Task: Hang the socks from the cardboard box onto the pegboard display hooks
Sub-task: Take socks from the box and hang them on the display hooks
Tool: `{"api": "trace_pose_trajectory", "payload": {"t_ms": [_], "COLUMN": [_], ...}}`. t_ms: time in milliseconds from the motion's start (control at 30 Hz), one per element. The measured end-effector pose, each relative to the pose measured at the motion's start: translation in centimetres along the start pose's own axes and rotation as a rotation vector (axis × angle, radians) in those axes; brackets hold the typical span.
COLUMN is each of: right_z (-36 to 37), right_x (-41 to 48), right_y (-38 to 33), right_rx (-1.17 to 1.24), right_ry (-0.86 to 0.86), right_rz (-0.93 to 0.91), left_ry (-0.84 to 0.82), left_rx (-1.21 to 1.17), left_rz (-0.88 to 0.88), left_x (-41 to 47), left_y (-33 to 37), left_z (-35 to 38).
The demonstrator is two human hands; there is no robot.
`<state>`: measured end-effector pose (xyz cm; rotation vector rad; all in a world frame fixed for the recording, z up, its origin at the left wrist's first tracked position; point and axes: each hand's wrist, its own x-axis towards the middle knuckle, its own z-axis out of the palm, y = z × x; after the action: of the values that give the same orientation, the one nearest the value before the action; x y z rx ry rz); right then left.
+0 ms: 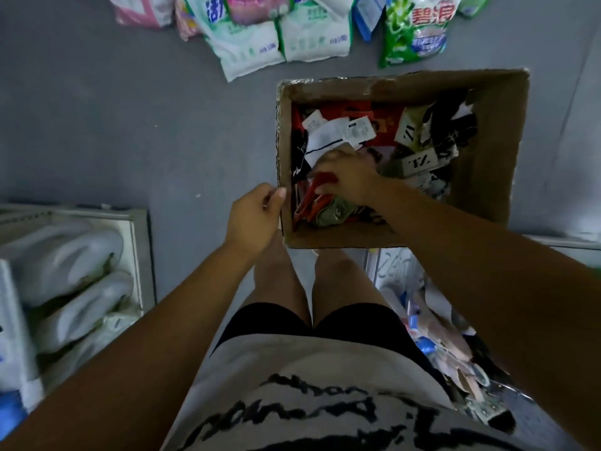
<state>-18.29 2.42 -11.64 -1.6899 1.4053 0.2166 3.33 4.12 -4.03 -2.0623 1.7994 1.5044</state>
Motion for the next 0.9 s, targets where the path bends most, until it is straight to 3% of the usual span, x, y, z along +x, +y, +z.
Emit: {"api": "trace_pose_trajectory", "payload": {"t_ms": [100,300,433,600,667,800,900], "right_z": [1.0,1.7,1.7,-0.4,-1.2,-1.5,-1.1], "right_x": [1.1,0.6,-1.7,-5.5,-7.2,-9.0,-9.0], "right_y": [0.4,1.9,1.8,1.5,1.0,-0.1,-1.5], "right_rx": [-0.153,-0.020,0.202,0.507,0.710,1.187,1.317], "right_ry": [-0.063,0.005,0.143,0.378,0.460,0.403,0.309], "right_rz": [-0.008,0.013,0.089,0.228,0.288,0.461,0.433], "left_ry": [0.045,0.068,0.101,0.360,0.389,0.247,0.036], "left_rx": [-0.061,-0.133,-0.096,-0.267,-0.309,-0.281,-0.377], "left_rz": [-0.029,-0.059,-0.097,-0.106,-0.078,-0.027,-0.030], "left_x": [-0.3,-0.6,-0.8,-2.5,-3.1,-3.1,-2.3], "left_y": [-0.1,0.2,0.5,2.1,2.9,4.8,5.9], "left_z": [0.6,0.7,1.0,1.6,1.8,2.1,2.3]}}
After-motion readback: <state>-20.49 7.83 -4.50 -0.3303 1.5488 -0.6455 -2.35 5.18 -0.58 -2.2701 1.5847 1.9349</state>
